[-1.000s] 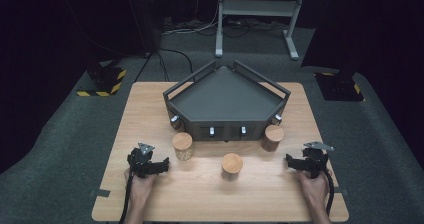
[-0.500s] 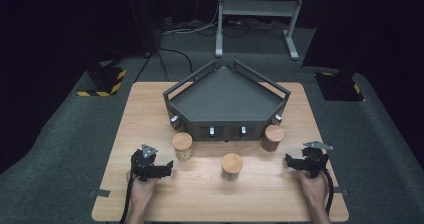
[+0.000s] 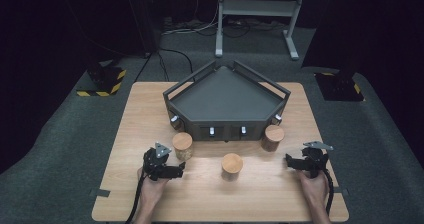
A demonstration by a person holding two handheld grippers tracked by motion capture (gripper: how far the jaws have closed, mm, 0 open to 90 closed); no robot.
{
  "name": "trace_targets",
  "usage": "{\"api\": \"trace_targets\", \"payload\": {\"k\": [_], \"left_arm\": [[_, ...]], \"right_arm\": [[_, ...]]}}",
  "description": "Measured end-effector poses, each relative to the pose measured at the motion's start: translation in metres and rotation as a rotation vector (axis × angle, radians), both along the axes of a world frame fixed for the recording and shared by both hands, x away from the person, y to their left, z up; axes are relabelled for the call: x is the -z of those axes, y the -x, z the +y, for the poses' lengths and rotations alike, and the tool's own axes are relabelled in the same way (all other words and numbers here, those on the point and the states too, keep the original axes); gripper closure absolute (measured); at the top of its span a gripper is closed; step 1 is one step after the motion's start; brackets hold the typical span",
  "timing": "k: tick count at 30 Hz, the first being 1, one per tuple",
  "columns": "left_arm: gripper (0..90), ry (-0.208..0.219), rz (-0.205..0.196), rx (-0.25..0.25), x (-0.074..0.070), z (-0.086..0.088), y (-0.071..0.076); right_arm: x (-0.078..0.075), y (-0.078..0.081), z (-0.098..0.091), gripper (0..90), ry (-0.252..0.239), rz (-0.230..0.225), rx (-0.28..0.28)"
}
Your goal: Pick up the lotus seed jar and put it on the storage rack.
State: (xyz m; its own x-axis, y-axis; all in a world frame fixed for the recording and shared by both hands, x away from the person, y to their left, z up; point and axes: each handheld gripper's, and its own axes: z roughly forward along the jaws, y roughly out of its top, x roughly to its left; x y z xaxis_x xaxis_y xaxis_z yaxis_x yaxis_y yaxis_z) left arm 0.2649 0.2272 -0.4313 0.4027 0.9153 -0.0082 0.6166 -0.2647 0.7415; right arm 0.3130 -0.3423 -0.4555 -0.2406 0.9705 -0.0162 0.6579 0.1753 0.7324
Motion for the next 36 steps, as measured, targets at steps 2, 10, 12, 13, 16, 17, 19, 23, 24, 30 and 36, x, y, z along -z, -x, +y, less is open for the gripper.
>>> {"api": "trace_targets", "payload": {"k": [2, 10, 12, 13, 16, 17, 19, 23, 24, 30, 36], "left_arm": [[3.7, 0.005, -0.006, -0.004, 0.000, -0.004, -0.002], [5.1, 0.000, -0.007, -0.024, -0.001, -0.022, -0.017], [5.2, 0.001, -0.008, -0.030, -0.001, -0.025, -0.019], [5.6, 0.002, -0.009, -0.032, -0.001, -0.026, -0.020], [6.9, -0.001, -0.012, -0.050, 0.000, -0.031, -0.023], [7.5, -0.002, -0.011, -0.054, 0.000, -0.032, -0.025], [8.0, 0.002, -0.008, -0.062, 0.000, -0.034, -0.027], [9.3, 0.008, -0.011, -0.068, 0.001, -0.037, -0.031], [9.7, 0.009, -0.011, -0.069, 0.001, -0.037, -0.032], [11.3, 0.001, 0.001, -0.077, 0.002, -0.043, -0.038], [13.9, 0.000, -0.009, -0.086, 0.004, -0.047, -0.040]], "right_arm": [[0.000, 0.000, 0.000, 0.0, 0.000, 0.000, 0.000], [0.000, 0.000, 0.000, 0.0, 0.000, 0.000, 0.000], [0.000, 0.000, 0.000, 0.0, 0.000, 0.000, 0.000], [0.000, 0.000, 0.000, 0.0, 0.000, 0.000, 0.000], [0.000, 0.000, 0.000, 0.0, 0.000, 0.000, 0.000], [0.000, 0.000, 0.000, 0.0, 0.000, 0.000, 0.000], [0.000, 0.000, 0.000, 0.0, 0.000, 0.000, 0.000], [0.000, 0.000, 0.000, 0.0, 0.000, 0.000, 0.000], [0.000, 0.000, 0.000, 0.0, 0.000, 0.000, 0.000], [0.000, 0.000, 0.000, 0.0, 0.000, 0.000, 0.000], [0.000, 0.000, 0.000, 0.0, 0.000, 0.000, 0.000]]}}
